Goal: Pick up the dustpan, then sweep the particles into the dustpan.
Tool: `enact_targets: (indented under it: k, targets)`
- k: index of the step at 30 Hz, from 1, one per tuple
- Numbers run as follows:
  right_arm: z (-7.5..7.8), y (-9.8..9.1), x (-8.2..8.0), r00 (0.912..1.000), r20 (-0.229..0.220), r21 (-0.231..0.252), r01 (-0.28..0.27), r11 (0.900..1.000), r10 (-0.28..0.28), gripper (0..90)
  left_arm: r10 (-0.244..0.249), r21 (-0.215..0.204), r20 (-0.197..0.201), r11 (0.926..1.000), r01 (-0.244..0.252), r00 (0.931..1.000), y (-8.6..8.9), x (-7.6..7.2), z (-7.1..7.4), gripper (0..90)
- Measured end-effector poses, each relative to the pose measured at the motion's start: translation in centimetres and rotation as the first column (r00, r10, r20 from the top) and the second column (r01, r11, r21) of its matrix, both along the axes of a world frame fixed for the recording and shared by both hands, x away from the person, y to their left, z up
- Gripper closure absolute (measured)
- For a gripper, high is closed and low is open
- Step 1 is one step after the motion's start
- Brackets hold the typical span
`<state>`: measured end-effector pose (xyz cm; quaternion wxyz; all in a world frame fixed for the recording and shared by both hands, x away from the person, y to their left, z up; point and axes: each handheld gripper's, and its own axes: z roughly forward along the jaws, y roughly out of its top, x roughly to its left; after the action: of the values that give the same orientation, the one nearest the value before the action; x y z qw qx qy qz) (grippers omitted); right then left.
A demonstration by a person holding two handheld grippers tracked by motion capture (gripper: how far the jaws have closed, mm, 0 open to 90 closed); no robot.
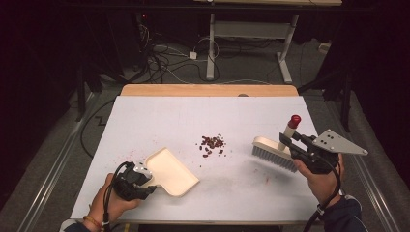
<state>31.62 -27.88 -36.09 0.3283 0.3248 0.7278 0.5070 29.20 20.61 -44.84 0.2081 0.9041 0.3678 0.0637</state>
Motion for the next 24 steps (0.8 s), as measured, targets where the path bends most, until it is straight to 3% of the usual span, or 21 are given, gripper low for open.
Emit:
enact_targets:
  k: [10,16,24]
  targets:
    - [0.0,0.3,0.8,0.9999,-0.008,0.019,-0.014,0.9997,0.014,70.3,0.000,0.000,0.002,1.0000,0.000,1.0000,-0.2,-0.2,-0.2,64.0]
    - [0.1,1.5,1.7,0.9995,-0.016,0.032,-0.027,0.9991,0.028,70.4,-0.003,-0.002,0.000,1.0000,0.003,1.0000,-0.2,0.0,-0.3,64.0]
    - [0.1,3.9,4.3,0.9984,-0.013,0.048,-0.054,0.9974,0.054,70.3,-0.008,0.005,0.006,1.0000,0.008,0.9999,-0.5,0.1,-0.3,64.0]
